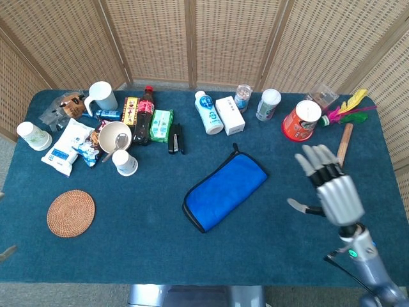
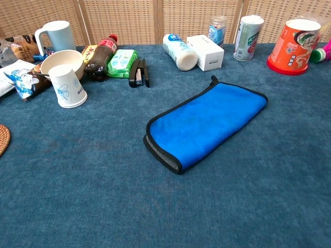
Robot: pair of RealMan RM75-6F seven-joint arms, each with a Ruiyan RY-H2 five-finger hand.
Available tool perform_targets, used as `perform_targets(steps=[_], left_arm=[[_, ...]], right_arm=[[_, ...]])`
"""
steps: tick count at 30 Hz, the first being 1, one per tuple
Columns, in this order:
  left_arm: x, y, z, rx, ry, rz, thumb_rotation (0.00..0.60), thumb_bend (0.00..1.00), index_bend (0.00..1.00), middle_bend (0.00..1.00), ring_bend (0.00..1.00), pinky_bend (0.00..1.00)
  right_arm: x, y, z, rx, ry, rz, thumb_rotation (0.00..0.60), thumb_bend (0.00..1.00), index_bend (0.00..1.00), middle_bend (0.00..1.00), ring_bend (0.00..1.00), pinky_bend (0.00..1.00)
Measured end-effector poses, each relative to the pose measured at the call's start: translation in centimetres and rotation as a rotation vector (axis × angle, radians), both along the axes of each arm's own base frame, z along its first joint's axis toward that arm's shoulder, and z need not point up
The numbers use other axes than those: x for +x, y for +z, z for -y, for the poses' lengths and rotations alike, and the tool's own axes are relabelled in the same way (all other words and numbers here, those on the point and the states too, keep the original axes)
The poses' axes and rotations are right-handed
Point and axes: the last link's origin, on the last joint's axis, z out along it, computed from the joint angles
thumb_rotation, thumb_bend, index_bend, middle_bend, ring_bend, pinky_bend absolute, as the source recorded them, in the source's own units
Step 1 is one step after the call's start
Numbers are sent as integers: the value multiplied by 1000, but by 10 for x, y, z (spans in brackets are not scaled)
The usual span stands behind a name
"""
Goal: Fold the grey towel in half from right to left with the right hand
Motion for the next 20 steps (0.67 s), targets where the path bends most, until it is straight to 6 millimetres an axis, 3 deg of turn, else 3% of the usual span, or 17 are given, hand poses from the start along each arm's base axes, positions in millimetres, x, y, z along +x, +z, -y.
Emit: perform_targets(steps=[9, 15, 20], left_arm=[[-4, -7, 6, 69, -28, -44, 600, 135, 11, 0, 0, 0], [-10, -13, 4, 75, -57, -98, 600, 135, 6, 0, 0, 0], [-9, -11, 1, 108, -109, -117, 600, 135, 3, 0, 0, 0]], right_arm=[[-19, 17, -45, -13, -256, 16, 296, 0, 0, 0, 0, 77], [-35, 17, -69, -56, -439, 4, 403, 0, 0, 0, 0, 38], [-41, 12, -75, -72, -476, 24, 427, 0, 0, 0, 0, 25]])
